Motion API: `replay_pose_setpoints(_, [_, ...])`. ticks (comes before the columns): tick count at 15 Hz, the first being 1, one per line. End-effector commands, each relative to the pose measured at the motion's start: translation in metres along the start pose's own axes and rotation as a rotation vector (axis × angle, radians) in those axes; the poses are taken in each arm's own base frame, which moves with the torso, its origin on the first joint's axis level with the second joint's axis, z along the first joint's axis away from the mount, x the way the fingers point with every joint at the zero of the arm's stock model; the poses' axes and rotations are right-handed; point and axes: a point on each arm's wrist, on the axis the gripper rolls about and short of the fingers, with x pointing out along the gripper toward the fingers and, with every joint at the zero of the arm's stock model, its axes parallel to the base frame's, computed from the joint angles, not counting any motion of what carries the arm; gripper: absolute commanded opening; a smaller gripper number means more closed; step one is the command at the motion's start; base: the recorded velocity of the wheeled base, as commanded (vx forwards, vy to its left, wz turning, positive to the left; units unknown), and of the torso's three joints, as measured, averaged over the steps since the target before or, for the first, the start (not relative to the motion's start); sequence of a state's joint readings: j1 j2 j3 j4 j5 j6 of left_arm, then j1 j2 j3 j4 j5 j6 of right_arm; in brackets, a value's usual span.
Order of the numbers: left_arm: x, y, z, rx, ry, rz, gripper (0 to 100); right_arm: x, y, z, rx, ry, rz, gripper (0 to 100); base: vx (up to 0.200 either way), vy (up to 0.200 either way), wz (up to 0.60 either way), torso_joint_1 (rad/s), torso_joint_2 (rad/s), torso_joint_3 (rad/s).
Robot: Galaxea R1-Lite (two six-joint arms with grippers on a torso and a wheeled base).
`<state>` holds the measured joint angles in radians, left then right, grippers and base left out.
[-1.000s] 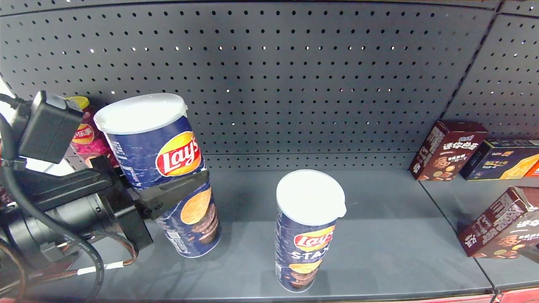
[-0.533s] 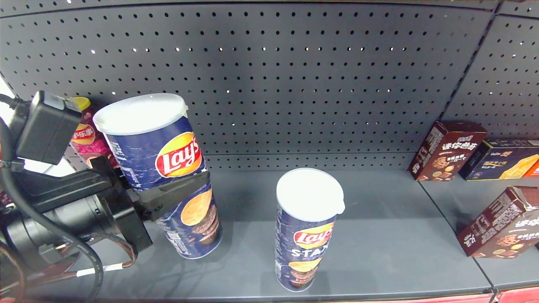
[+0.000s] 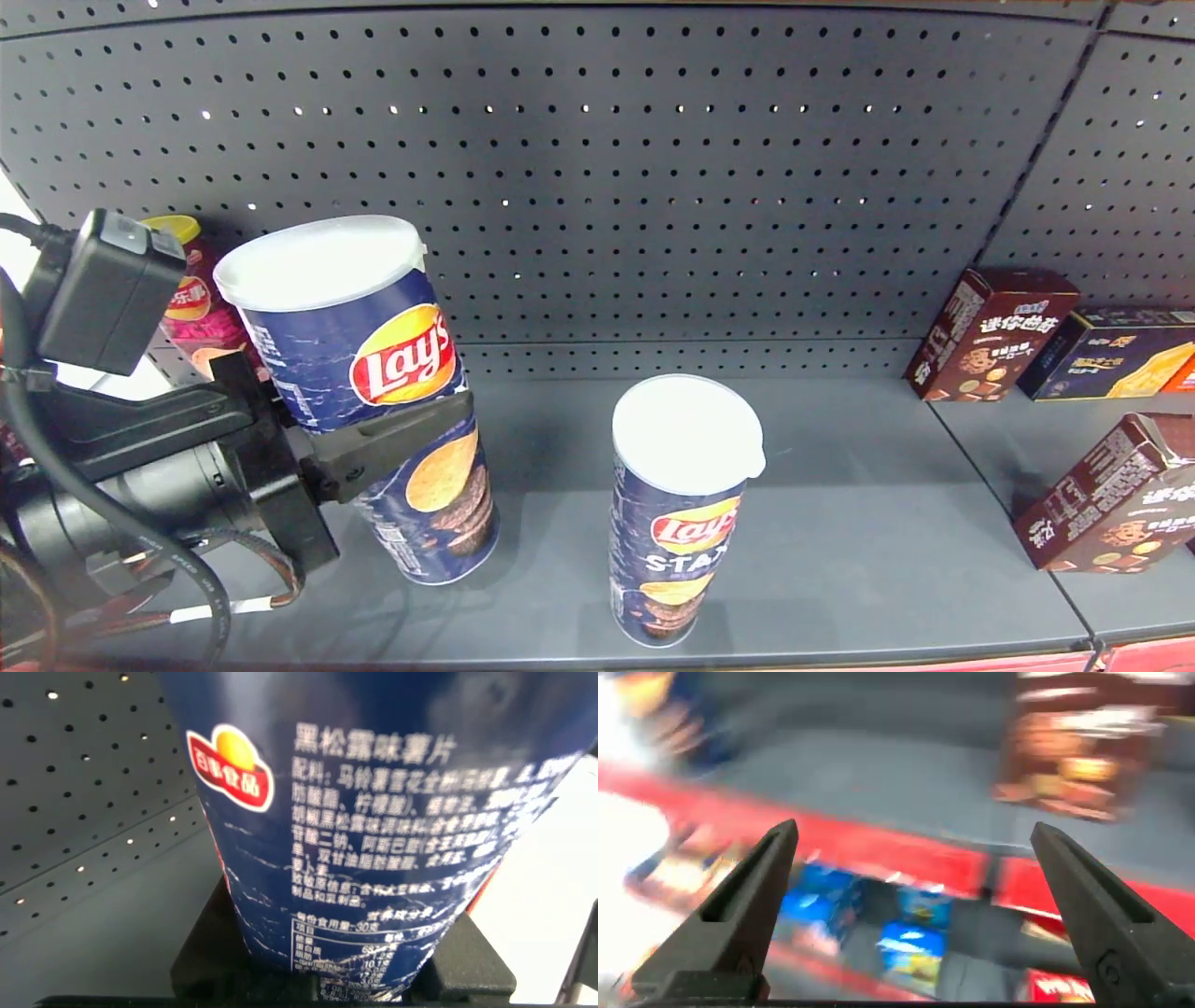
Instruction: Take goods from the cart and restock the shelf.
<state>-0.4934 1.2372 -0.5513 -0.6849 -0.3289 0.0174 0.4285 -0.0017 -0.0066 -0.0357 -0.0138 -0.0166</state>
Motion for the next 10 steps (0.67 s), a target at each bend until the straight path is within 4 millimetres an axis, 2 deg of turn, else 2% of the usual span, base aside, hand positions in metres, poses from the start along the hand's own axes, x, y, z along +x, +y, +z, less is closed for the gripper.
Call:
replay_pose_setpoints(1, [0.001,0.0,-0.002,-0.001,0.006,-0.006,0,0.0,0.001,-0.006,-0.04,0.053,0.095,100,0.0,0.0,0.0,0.0,0.0,0.0])
replay_pose_setpoints(4, [0.0,0.0,-0.003,-0.003,0.01,-0.009,0,0.0,0.0,-0.005,0.001,0.041,0.091,100,0.0,0.0,0.0,0.0,0.0,0.0])
replay_pose_setpoints(6, [-0.001,0.0,-0.003,-0.003,0.011,-0.029,0,0.004,0.003,-0.004,0.002,0.087,-0.093,100,0.0,0.0,0.0,0.0,0.0,0.0])
replay_pose_setpoints(7, [-0.001,0.0,-0.003,-0.003,0.011,-0.029,0,0.004,0.003,-0.004,0.002,0.087,-0.093,100,0.0,0.0,0.0,0.0,0.0,0.0])
replay_pose_setpoints(8, [0.0,0.0,-0.004,-0.004,0.013,-0.034,0,0.012,0.004,-0.003,0.015,0.194,-0.235,100,0.0,0.0,0.0,0.0,0.0,0.0])
replay_pose_setpoints(10, [-0.001,0.0,-0.004,-0.003,0.014,-0.029,0,0.013,0.006,-0.003,0.027,0.199,-0.446,100,0.0,0.0,0.0,0.0,0.0,0.0])
